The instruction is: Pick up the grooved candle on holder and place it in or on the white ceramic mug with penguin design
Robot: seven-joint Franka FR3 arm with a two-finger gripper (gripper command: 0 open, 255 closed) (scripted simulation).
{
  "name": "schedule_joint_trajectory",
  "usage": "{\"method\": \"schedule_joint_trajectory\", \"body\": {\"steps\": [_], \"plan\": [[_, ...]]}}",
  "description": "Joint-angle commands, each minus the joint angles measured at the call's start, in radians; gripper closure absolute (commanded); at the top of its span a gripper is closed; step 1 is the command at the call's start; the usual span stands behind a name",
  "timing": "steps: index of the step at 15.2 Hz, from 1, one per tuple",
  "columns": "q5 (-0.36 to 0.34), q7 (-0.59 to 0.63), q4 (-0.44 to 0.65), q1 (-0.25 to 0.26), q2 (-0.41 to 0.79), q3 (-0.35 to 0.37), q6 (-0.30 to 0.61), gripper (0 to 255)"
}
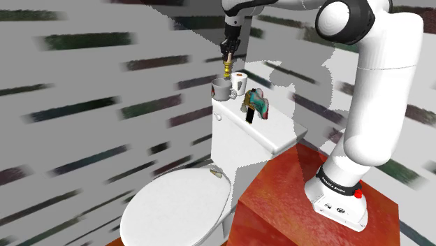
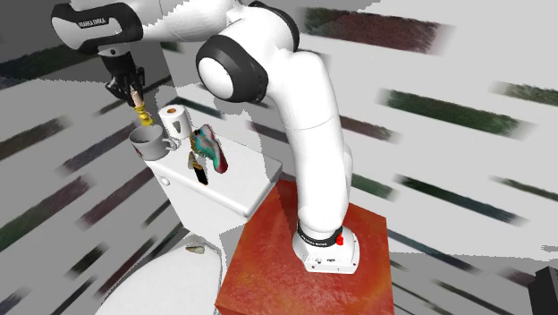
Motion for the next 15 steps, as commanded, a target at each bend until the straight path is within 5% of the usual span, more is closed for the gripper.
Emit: {"method": "schedule_joint_trajectory", "body": {"steps": [1, 15], "plan": [[0.001, 0.0, -0.026, 0.001, 0.001, 0.001, 0.028, 255], [0.004, -0.003, -0.109, 0.004, 0.01, 0.003, 0.118, 255]]}}
